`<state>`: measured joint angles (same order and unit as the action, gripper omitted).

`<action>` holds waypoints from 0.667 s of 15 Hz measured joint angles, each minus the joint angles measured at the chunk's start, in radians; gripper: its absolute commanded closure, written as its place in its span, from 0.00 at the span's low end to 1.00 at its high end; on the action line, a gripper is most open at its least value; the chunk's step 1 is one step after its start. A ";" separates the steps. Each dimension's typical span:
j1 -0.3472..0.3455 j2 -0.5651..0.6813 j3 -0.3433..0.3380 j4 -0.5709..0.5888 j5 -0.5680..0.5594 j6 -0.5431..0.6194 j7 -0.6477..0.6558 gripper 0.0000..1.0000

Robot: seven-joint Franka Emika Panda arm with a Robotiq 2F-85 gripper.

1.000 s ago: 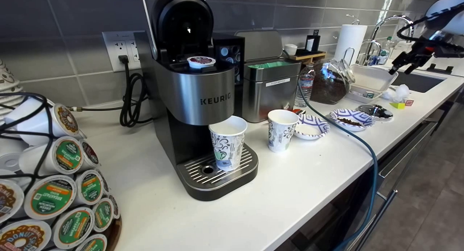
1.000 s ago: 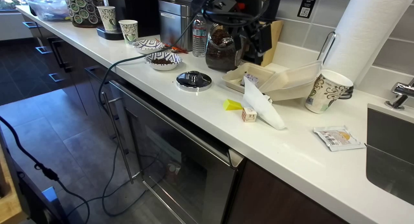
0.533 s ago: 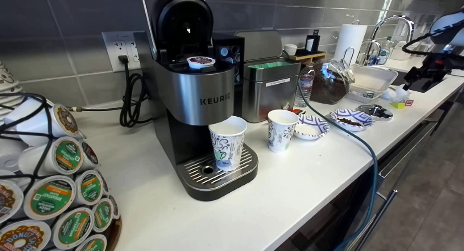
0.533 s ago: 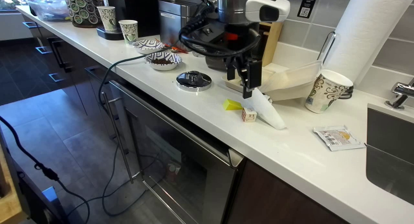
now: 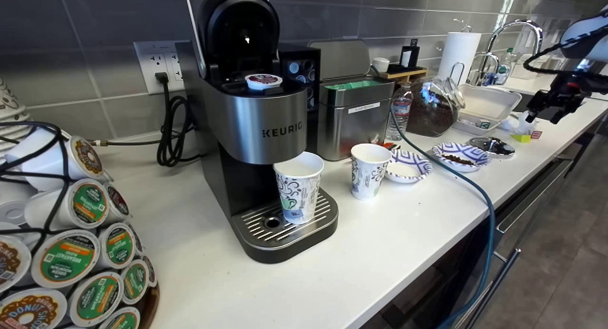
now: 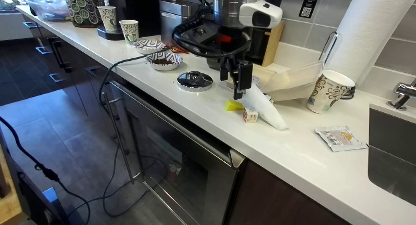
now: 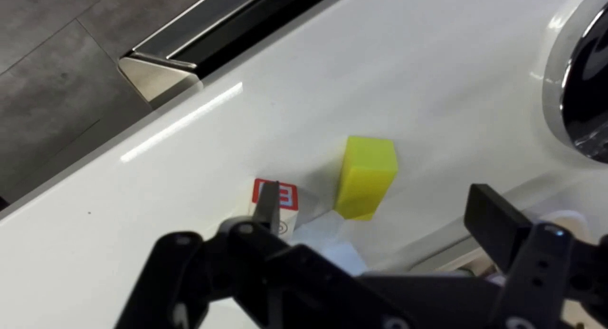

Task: Put the cubes and the whistle into the paper takeaway box

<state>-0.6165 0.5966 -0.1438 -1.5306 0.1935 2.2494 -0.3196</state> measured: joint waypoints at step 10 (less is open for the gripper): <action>0.052 0.056 -0.020 -0.100 -0.011 0.265 0.102 0.16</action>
<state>-0.5644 0.6521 -0.1635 -1.6311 0.1823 2.5140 -0.2172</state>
